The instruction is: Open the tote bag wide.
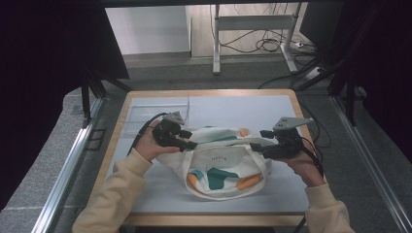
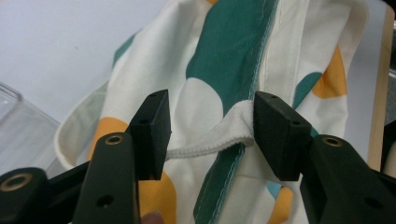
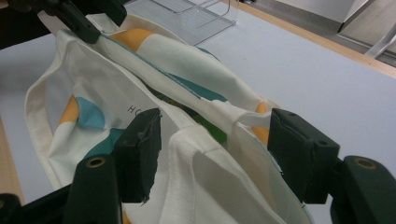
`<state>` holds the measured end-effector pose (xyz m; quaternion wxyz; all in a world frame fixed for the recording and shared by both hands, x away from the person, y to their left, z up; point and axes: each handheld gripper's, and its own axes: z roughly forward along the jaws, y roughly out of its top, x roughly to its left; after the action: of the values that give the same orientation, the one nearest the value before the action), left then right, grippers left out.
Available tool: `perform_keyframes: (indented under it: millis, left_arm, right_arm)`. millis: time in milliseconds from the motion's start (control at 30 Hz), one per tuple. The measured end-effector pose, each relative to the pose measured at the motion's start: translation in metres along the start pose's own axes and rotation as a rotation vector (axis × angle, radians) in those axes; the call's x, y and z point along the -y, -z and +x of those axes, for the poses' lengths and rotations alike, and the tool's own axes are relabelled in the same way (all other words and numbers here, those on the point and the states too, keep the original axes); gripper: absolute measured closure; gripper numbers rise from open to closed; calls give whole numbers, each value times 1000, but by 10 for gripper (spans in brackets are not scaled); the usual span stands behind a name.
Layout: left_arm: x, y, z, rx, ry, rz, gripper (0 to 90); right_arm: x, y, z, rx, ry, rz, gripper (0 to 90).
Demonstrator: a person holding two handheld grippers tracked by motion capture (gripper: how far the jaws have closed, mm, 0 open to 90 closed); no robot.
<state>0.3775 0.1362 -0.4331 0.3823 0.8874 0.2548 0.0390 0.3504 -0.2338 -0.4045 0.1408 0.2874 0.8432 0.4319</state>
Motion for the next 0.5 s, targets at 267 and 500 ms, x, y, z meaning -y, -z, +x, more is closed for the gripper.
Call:
perform_keyframes:
  millis: [267, 500]
  left_arm:
    - [0, -2, -1, 30, 18, -3, 766]
    - [0, -2, 0, 31, 31, -3, 791]
  right_arm:
    - [-1, -4, 4, -10, 9, 7, 347]
    - [-5, -8, 8, -21, 20, 11, 347]
